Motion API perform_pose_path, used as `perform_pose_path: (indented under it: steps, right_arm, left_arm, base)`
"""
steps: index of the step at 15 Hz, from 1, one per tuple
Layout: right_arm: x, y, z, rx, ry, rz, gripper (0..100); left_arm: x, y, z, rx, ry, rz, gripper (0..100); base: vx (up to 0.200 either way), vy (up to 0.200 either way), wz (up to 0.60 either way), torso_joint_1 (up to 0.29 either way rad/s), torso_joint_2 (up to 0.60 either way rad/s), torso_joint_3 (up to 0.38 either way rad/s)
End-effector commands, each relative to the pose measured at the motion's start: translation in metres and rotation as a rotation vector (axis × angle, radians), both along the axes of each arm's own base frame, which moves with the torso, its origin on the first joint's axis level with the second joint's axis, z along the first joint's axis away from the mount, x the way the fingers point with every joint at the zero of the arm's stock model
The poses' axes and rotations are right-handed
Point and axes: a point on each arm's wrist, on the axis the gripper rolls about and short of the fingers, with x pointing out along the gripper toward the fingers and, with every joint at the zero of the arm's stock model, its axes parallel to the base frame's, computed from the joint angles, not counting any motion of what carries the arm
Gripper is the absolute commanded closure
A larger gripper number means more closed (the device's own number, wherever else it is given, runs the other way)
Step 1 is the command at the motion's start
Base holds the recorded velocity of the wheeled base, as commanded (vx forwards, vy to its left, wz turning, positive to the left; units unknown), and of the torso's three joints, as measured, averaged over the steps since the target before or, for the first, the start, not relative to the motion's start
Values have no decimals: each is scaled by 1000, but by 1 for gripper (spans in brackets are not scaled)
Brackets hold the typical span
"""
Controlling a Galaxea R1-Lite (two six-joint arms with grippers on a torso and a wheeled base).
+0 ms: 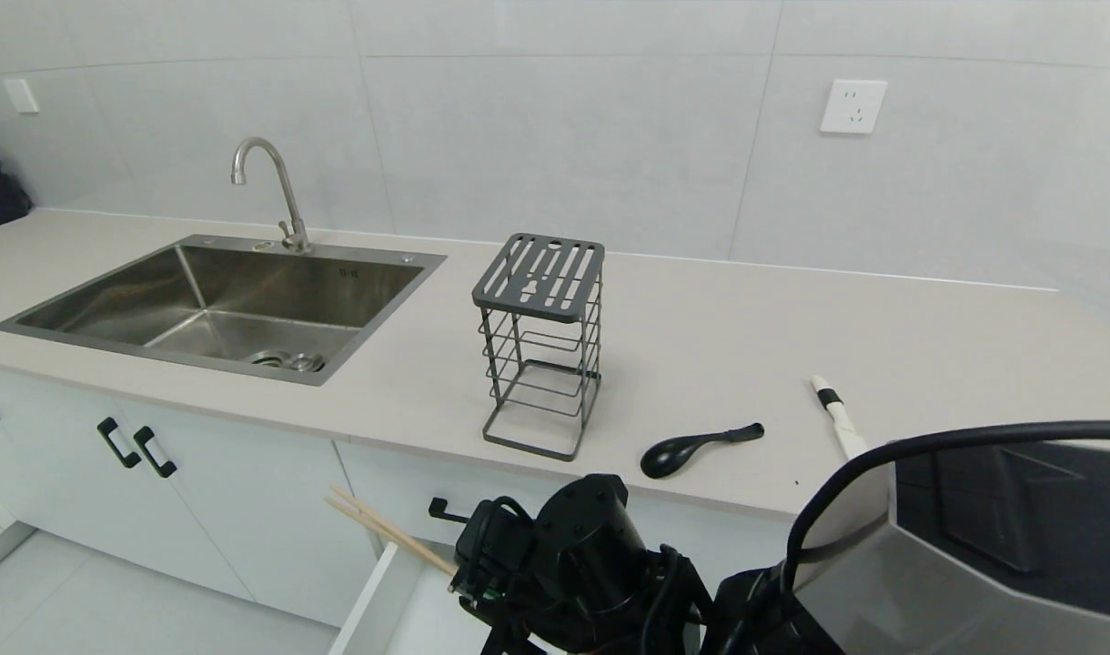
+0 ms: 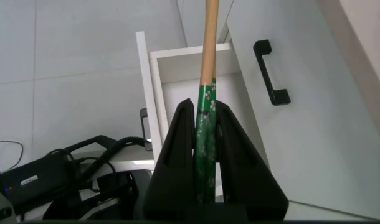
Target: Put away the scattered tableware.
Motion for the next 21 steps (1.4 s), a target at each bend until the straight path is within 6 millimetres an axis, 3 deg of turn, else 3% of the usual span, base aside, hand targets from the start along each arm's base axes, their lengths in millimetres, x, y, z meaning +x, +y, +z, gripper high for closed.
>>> perform_pose_path:
  steps: [1, 14, 21]
  right_arm:
    - [0, 2, -3, -7, -10, 12, 100]
    - [9, 10, -17, -28, -20, 16, 100]
    - [33, 0, -25, -126, -50, -82, 100]
  left_arm:
    - [0, 0, 0, 0, 2, 0, 0]
    - [0, 0, 0, 0, 0, 0, 0]
    - [0, 0, 0, 0, 2, 0, 0]
  base:
    - [0, 0, 0, -261, 535, 271]
    - [0, 0, 0, -262, 508, 245]
    - [0, 0, 0, -133, 253, 117]
